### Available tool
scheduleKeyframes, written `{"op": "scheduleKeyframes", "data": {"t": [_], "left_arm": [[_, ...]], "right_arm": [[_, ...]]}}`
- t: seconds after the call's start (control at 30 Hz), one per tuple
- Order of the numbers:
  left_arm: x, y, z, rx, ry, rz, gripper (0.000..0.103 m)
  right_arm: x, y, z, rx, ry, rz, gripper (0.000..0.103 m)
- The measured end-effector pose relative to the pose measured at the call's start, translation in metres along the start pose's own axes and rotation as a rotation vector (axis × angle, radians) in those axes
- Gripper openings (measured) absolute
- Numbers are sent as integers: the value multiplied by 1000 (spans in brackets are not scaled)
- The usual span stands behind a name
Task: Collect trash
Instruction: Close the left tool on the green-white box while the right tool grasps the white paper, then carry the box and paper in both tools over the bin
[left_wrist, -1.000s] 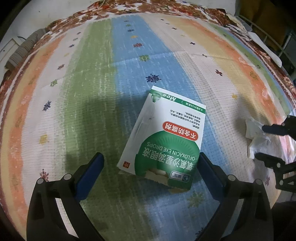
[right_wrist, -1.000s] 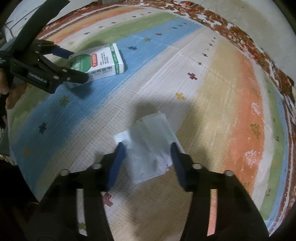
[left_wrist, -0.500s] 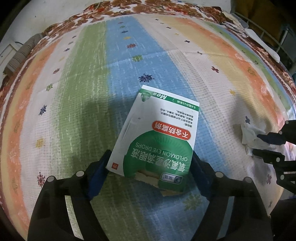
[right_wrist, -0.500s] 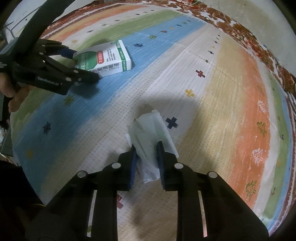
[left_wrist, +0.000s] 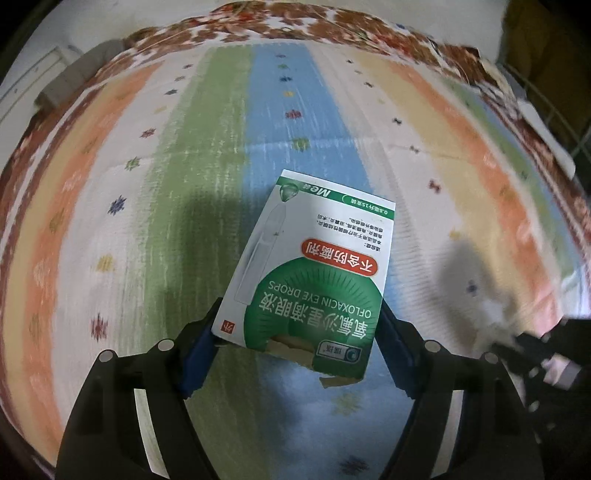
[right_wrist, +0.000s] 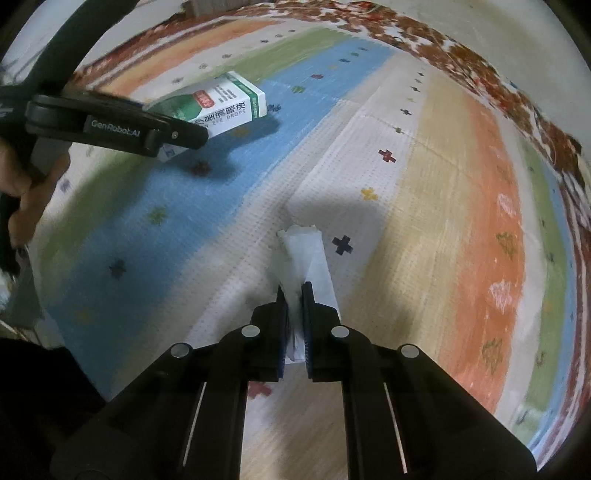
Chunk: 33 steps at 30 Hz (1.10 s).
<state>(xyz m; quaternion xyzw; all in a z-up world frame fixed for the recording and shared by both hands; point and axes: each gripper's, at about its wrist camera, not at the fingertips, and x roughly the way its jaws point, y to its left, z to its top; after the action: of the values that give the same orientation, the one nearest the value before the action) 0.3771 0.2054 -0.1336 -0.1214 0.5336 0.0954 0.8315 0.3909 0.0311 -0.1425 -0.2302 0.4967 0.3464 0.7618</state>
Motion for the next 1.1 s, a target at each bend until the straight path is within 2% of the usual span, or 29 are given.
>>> {"op": "scheduleKeyframes", "data": {"t": [0.17,0.3,0.4,0.63,0.83,1.1], "left_arm": [[-28,-11,-7,-58,12,0,76],[-51,-18,-20,-94,0,7,76],[-64,-19,-29,-124,-10,9,76],[-98,-37,-56,-124,-39,-52,76],[-138,-57,-73,-119,-100,-123,76],[-173,-67,-99,-116,-150,-166,76]], "right_arm": [[-28,4,0,36,-41,22,6],[-52,-8,-4,129,-76,85,6],[-65,-12,-10,150,-89,79,6],[-104,-16,-25,190,-149,82,6],[-142,-11,-41,212,-212,80,6],[-185,-3,-65,241,-292,40,6]]}}
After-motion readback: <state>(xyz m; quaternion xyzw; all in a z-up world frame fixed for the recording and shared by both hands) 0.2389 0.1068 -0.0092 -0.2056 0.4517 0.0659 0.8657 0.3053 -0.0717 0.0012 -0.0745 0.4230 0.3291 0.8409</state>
